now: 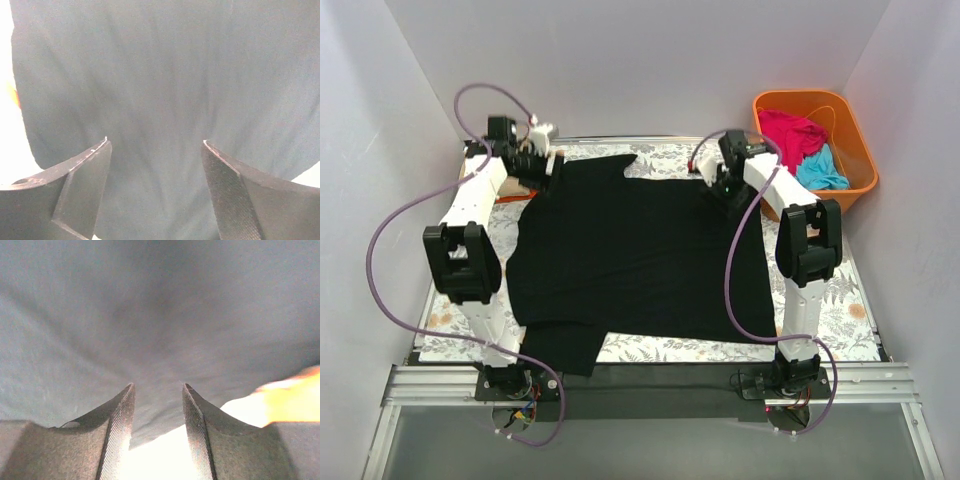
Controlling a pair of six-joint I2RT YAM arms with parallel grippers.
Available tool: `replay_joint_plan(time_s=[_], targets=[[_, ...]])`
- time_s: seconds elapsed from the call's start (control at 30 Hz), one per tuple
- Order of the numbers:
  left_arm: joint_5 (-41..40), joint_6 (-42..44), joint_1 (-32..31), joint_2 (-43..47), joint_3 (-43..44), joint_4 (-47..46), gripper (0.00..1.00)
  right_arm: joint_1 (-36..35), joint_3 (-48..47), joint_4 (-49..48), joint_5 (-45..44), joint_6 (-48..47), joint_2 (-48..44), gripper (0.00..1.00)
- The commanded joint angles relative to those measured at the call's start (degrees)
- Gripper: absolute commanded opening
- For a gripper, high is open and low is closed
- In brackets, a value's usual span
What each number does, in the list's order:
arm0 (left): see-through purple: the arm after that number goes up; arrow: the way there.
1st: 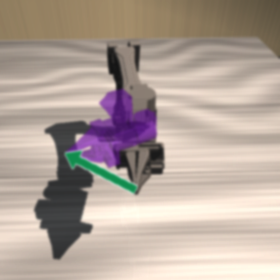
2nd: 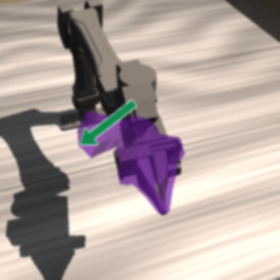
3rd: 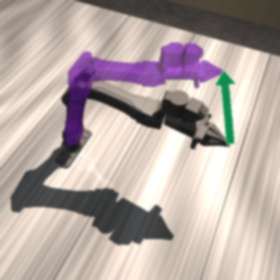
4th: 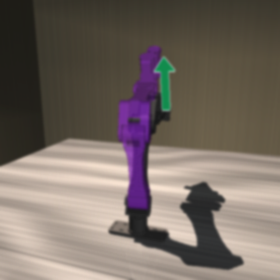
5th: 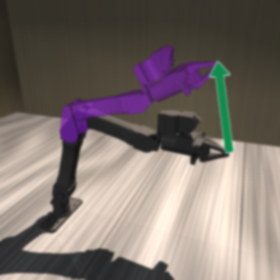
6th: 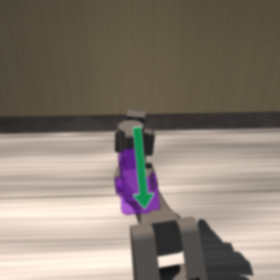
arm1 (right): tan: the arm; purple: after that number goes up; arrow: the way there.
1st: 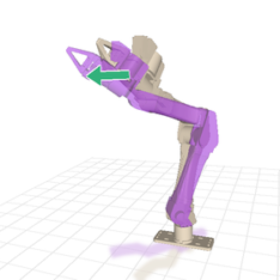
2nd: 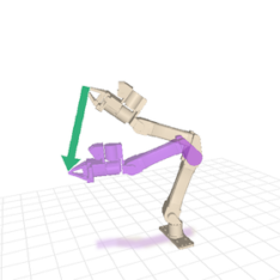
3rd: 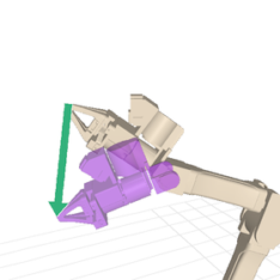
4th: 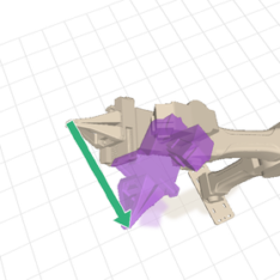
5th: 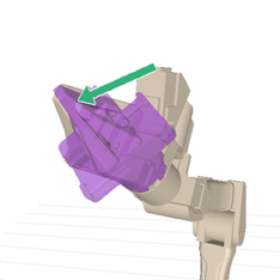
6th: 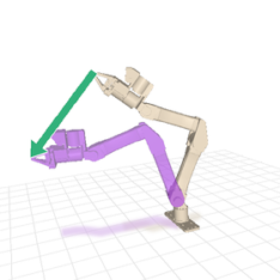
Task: Fold and stack the t-shirts
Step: Flatten the tshirt out, then fold the tshirt
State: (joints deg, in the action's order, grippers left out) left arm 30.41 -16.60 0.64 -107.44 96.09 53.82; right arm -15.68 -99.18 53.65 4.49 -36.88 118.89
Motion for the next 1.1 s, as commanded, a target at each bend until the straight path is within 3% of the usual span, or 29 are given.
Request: replay_joint_plan(time_s=[0.0,0.13,0.23,0.37,0.67,0.9,1.07], targets=[[6.77,-11.15,0.15,-8.70,14.50,-11.00,0.70,0.39,-9.88,-3.45,1.59,4.88,-0.16,0.43],[3.08,-20.30,0.15,-23.55,30.50,-18.91,0.70,0.74,-15.86,-9.34,-7.01,7.61,4.58,0.43],[0.44,-25.58,0.15,-30.79,36.17,-24.35,0.70,1.70,-19.82,-12.95,-10.55,7.70,9.33,0.44],[-2.90,-27.52,-2.22,-34.67,35.31,-31.75,0.77,2.50,-23.52,-15.23,-12.14,5.60,14.61,0.55],[-13.17,-23.05,-3.02,-41.45,36.97,-33.96,0.77,2.67,-21.15,-20.07,-11.79,1.73,18.30,0.62],[-13.01,-18.91,-3.54,-44.17,36.18,-33.52,0.77,2.68,-19.12,-20.16,-9.86,0.67,19.10,0.62],[-10.47,-15.04,-5.74,-46.55,37.94,-31.50,0.46,2.67,-18.69,-19.55,-8.80,1.64,17.96,0.62]])
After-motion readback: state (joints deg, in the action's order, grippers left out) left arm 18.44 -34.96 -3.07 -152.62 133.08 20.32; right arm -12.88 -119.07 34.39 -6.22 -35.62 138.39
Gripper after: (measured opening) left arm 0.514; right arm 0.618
